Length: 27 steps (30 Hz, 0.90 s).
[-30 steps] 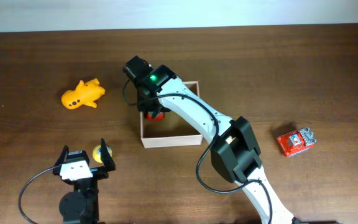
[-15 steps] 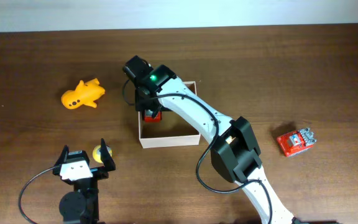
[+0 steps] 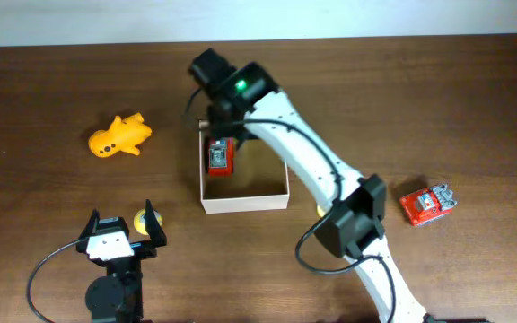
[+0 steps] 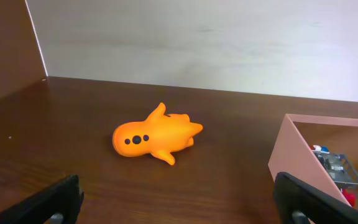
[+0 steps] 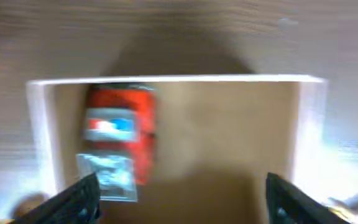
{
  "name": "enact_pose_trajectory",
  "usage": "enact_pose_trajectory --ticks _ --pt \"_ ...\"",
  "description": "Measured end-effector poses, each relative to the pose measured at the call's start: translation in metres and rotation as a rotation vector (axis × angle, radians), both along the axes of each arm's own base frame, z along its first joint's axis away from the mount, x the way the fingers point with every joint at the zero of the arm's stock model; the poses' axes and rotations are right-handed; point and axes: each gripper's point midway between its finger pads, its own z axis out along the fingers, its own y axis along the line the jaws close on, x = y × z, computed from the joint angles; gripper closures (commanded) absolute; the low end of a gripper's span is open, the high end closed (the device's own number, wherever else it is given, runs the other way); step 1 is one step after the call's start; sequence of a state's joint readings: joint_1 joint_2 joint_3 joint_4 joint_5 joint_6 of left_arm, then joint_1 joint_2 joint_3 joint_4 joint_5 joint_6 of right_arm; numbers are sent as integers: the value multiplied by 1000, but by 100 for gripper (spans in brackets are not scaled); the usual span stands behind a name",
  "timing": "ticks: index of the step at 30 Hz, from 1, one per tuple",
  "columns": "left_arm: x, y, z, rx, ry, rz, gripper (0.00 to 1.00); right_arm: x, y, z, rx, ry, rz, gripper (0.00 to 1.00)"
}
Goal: Pack container
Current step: 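Lower the red car into the box and open the right gripper, then move the right gripper over the red-and-grey toy truck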
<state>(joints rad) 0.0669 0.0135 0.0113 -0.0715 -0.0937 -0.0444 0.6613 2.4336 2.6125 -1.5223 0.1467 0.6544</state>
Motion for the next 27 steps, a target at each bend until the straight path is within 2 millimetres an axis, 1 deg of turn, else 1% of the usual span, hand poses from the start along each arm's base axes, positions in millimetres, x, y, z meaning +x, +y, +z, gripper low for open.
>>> enact_pose_trajectory --ticks 2,3,4,6,11,13,16,18,20,22,25,26,27 --pt "0 0 0 0 0 0 1 0 -27 7 -47 26 -38 17" --pt "0 0 0 0 0 0 1 -1 -45 10 -76 45 -63 15" --pt "0 0 0 0 0 0 1 -1 -57 11 -94 60 -76 14" --pt "0 0 0 0 0 0 1 9 -78 15 -99 62 -87 12" --pt "0 0 0 0 0 0 1 27 -119 19 -112 60 -95 11" --pt "0 0 0 0 0 0 1 31 -132 22 -114 57 -97 11" --pt "0 0 0 0 0 0 1 36 -153 36 -112 36 -99 11" --pt "0 0 0 0 0 0 1 38 -169 52 -103 5 -104 10" --pt "0 0 0 0 0 0 1 37 -188 76 -91 -42 -120 10" --pt "0 0 0 0 0 0 1 33 -212 106 -76 -104 -151 10" --pt "0 0 0 0 0 0 1 18 -254 157 -55 -216 -226 10" --pt "0 0 0 0 0 0 1 8 -271 176 -50 -258 -260 10" --pt "0 0 0 0 0 0 1 0 -283 189 -46 -288 -287 10"
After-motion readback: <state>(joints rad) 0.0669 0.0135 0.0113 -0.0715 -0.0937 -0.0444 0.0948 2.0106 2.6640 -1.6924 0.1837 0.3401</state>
